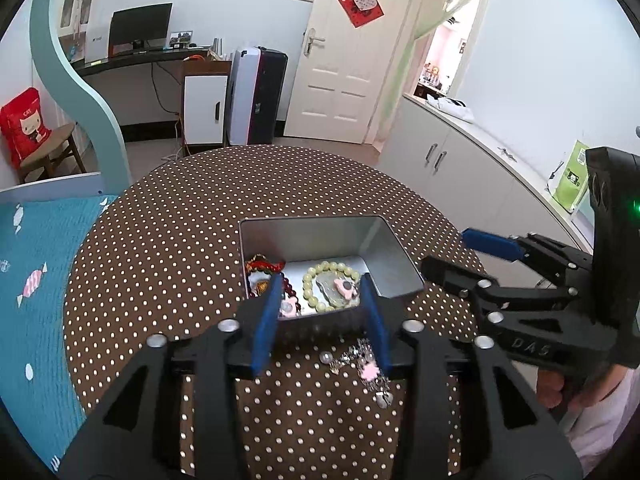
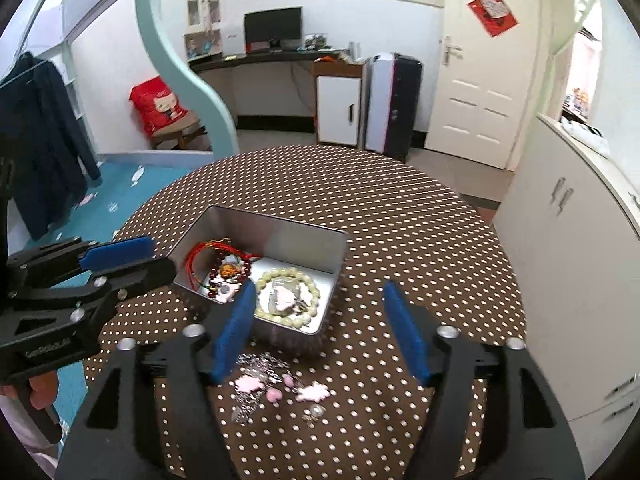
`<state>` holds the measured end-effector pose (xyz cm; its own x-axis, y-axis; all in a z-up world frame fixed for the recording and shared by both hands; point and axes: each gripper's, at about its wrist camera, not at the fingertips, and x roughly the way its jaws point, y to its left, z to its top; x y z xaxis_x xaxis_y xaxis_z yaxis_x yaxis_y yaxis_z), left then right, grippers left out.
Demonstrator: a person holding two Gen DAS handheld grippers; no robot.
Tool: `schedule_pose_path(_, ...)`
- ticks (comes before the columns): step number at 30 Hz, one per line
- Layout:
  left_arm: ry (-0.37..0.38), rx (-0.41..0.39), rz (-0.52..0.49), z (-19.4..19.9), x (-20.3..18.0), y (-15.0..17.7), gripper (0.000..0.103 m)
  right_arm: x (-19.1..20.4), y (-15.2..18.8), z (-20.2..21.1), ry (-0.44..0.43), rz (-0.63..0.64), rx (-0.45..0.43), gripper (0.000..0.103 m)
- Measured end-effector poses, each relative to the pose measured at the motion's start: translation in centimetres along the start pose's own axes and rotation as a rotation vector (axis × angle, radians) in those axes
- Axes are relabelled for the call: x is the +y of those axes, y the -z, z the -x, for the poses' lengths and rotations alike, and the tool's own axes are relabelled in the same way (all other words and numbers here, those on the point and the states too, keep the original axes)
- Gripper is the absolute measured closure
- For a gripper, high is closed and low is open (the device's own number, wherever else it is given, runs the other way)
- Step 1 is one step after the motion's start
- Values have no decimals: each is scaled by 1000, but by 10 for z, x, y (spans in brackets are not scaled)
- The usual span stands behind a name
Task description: Organize jewelry
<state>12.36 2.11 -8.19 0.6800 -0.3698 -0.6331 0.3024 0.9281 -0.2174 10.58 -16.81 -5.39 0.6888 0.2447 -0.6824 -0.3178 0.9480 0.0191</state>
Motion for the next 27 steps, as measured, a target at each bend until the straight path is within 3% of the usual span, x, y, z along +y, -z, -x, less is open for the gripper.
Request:
schedule_pose_path(7,4,28,-12,6,-8,18,42,-5,27,12,-15,-16,11,28)
schedule_pose_path(16,18,134,-50,-16,-26,52,35,-17,71,-3,4,-80,130,27)
schedule_pose_path(17,22,140,-59,-19,-28,54,35,-19,74,-5,6,-86,139,27)
schedule_pose_path(19,24,169,-88,-30,-34,59,49,-20,79,-7,9,-93,153,26)
schedule_pose_path(21,5,205,-102,-40,-36,63,53,-20,81,-8,8,-93,154,23)
schedule_pose_path(27,24,206,-152,-53,-48,65,68,-22,84,-12,-18,-91,158,22)
